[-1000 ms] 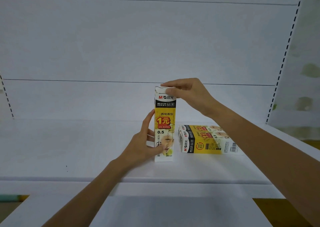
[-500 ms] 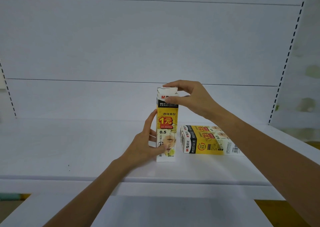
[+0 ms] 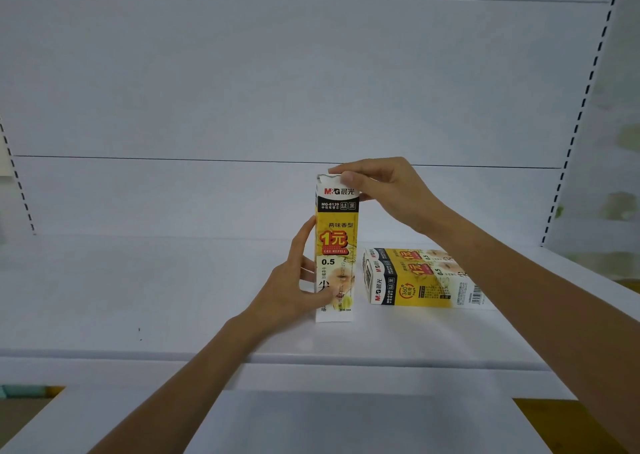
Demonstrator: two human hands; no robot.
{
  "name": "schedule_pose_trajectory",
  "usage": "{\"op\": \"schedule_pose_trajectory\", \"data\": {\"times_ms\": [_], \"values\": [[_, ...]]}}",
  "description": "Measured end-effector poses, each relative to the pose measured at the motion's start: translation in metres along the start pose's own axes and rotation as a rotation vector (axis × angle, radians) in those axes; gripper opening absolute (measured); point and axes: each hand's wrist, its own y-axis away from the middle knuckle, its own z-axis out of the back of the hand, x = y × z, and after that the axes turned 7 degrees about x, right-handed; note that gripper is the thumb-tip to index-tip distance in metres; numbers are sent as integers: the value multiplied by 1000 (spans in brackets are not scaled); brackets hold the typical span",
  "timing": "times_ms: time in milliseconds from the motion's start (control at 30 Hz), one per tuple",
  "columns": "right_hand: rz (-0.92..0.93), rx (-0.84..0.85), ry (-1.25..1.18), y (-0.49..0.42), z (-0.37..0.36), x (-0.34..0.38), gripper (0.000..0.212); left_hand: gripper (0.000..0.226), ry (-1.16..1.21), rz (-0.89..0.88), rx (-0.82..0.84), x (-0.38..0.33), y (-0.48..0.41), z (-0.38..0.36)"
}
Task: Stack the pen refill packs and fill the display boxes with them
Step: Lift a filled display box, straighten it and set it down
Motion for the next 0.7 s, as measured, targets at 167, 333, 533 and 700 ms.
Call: {"op": "schedule_pose_trajectory", "data": {"times_ms": [167, 333, 533, 700], "values": [[-11, -14, 109, 4, -1, -4, 17, 89, 6, 7, -3, -1, 0, 0], [13, -24, 68, 7, -6, -9, 26, 88, -8, 13, 2, -1, 0, 1], [32, 32, 41, 12, -7, -10, 29, 85, 44, -130, -131, -37, -13, 21], [-160, -106, -218, 40, -27, -28, 82, 58, -163, -221, -214, -55, -20, 30]]}}
